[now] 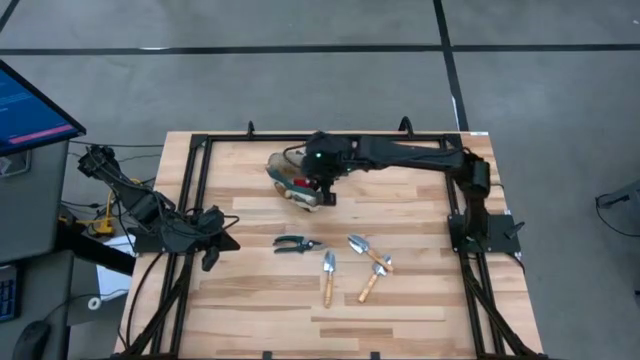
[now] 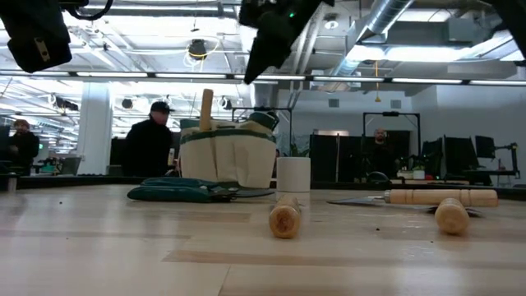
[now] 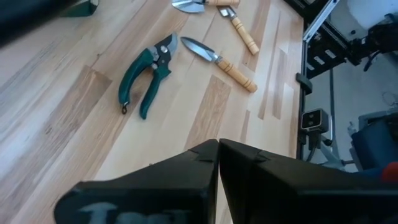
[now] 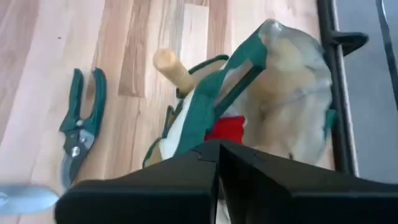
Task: Pick & Place Garden tools in Gardening bag
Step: Open the pocket of the white gardening bag
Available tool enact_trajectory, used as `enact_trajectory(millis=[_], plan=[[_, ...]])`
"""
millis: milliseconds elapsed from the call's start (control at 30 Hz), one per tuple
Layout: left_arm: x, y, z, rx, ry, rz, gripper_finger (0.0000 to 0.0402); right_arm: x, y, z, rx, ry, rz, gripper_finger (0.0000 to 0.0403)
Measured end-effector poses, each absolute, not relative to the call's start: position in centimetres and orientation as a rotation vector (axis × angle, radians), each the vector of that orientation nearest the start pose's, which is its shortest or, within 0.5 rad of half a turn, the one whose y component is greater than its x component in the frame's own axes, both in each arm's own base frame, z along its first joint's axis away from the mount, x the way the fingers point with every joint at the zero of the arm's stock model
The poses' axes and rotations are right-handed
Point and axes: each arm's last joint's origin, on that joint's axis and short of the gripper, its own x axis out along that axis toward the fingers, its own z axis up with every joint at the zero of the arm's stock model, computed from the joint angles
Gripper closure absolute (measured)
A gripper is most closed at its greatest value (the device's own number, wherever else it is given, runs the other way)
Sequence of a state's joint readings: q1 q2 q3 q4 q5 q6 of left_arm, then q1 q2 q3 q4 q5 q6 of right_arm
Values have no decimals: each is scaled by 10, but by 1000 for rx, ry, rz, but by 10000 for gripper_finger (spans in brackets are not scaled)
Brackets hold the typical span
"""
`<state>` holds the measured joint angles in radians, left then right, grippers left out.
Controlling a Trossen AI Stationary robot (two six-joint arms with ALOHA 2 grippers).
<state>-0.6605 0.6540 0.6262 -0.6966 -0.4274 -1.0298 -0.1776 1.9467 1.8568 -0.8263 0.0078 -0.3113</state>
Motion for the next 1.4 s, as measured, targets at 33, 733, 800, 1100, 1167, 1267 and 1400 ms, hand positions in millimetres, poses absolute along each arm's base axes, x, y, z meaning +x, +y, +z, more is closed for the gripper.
enact_trajectory(millis=[33,733,800,1100,1167,1267,1400], plan=[[108,-69,255,-615,657,115,400,415,-74,314,-217,939,-23,403],[110,-70,255,-614,647,122,400,412,-73,259,-253,1019,28,403],[110,-70,255,-615,646,122,400,414,-77,261,-249,991,13,403],[111,-70,256,-624,637,117,400,426,-88,233,-216,1021,-9,403],[111,-70,256,-625,638,117,400,428,-89,231,-222,1009,-10,403],[111,-70,256,-626,637,117,400,429,-89,232,-225,996,-12,403],[111,-70,256,-626,637,117,400,429,-90,237,-214,973,-27,403]])
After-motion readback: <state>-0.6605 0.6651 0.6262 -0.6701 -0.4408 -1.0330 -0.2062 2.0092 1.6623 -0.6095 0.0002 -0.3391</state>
